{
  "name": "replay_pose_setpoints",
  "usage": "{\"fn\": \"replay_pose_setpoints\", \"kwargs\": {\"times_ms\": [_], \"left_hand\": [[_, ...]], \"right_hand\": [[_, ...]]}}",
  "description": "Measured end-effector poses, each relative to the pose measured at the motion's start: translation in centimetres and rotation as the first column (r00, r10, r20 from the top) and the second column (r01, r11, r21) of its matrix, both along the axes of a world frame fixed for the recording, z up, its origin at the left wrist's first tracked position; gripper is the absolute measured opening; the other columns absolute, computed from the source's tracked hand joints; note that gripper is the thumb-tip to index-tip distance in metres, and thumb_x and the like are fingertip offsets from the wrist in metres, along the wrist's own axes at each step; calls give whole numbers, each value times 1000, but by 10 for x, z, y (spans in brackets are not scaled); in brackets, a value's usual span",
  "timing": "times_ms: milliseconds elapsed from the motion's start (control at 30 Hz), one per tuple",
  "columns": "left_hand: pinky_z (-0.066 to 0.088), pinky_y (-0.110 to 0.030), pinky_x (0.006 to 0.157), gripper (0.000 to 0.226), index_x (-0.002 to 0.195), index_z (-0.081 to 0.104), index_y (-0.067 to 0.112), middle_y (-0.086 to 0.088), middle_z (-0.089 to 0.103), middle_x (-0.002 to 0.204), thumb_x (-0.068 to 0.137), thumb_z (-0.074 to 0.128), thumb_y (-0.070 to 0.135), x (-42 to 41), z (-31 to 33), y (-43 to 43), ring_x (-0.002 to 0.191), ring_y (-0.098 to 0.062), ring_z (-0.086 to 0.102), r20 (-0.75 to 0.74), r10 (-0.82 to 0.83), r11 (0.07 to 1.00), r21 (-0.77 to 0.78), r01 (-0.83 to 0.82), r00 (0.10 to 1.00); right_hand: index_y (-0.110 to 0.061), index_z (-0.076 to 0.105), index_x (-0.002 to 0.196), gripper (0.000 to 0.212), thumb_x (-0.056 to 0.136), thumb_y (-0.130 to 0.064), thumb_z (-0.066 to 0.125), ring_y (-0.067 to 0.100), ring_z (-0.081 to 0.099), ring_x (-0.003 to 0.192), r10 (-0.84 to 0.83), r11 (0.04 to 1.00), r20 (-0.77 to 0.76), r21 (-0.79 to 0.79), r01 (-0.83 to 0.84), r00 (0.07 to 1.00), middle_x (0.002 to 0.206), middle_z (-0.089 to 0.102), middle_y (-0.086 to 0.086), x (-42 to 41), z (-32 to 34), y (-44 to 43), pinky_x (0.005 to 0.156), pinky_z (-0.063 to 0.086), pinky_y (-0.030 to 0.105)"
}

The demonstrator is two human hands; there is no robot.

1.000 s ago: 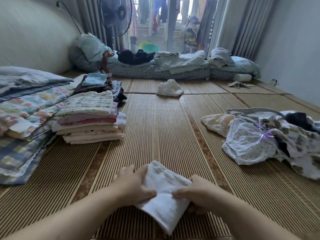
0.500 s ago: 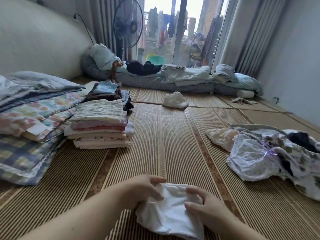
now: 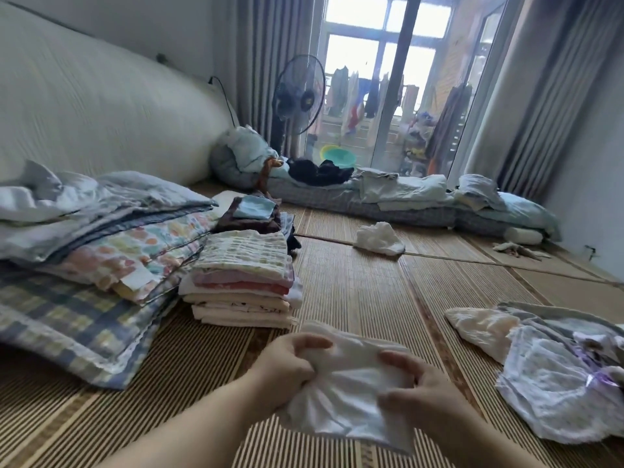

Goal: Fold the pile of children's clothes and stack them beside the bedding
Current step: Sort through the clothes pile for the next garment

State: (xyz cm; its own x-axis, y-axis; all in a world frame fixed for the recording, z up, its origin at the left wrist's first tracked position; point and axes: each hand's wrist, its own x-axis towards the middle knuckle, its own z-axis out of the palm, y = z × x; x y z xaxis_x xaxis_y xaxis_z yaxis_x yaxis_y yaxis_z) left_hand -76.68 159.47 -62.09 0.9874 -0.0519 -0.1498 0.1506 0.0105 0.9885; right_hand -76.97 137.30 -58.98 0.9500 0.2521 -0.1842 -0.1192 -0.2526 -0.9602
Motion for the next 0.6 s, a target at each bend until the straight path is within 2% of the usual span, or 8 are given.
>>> {"fn": "replay_pose_setpoints", "kwargs": {"times_ms": [100, 267, 400, 467, 533, 567, 600], "left_hand": [[58, -32, 64, 42, 95, 72, 16, -15, 61, 109, 75, 50, -14, 34, 40, 41, 87, -31, 67, 119, 80, 995, 50, -86, 990], [54, -22, 62, 43, 94, 71, 25, -3, 69, 90, 77, 52, -10, 110, 104, 126, 75, -17, 65, 321, 242, 901, 275, -335, 916], [36, -11, 38, 51, 109, 70, 26, 9, 61, 52, 74, 51, -7, 157, 113, 174, 37, -1, 50, 347, 295, 807, 409, -427, 890], [30, -9, 33, 53, 117, 66, 22, 12, 56, 44, 76, 49, -6, 178, 101, 191, 30, 1, 44, 327, 291, 772, 475, -422, 899], [34, -10, 40, 47, 115, 65, 22, 7, 64, 57, 78, 49, -2, 195, 83, 200, 39, -1, 51, 295, 253, 732, 565, -381, 921], [39, -12, 48, 38, 111, 66, 21, 0, 70, 76, 81, 51, 3, 202, 74, 203, 53, -4, 59, 272, 228, 703, 619, -351, 935], [43, -15, 63, 29, 112, 66, 21, -8, 68, 101, 87, 53, 13, 209, 64, 205, 77, -9, 65, 224, 202, 632, 714, -302, 953]], "right_hand": [[-22, 62, 106, 53, 70, 17, 68, 27, 66, 88, 58, 994, 114, 85, -67, 992, 111, 56, 12, 45, 41, 46, 68, 60, 35], [-14, 52, 131, 62, 76, 12, 65, 34, 62, 99, 96, 990, 238, 77, -117, 967, 115, 56, 14, 138, 81, 141, 84, 56, 42], [-13, 53, 131, 61, 76, 9, 65, 25, 63, 86, 114, 985, 251, 98, -143, 961, 110, 60, 10, 203, 74, 204, 75, 56, 34], [-18, 54, 131, 60, 76, 4, 65, 23, 65, 85, 121, 991, 265, 27, -133, 957, 113, 60, 10, 232, 61, 227, 73, 58, 33], [-22, 54, 132, 58, 77, -4, 64, 24, 66, 89, 148, 988, 276, -91, -127, 950, 114, 60, 9, 255, 44, 243, 77, 58, 34], [-23, 55, 130, 53, 79, -11, 64, 24, 65, 93, 178, 974, 286, -185, -128, 941, 115, 59, 8, 264, 36, 248, 82, 57, 36], [-24, 57, 127, 45, 83, -22, 63, 25, 63, 101, 229, 937, 306, -326, -124, 924, 123, 56, 9, 271, 27, 253, 90, 54, 37]]}}
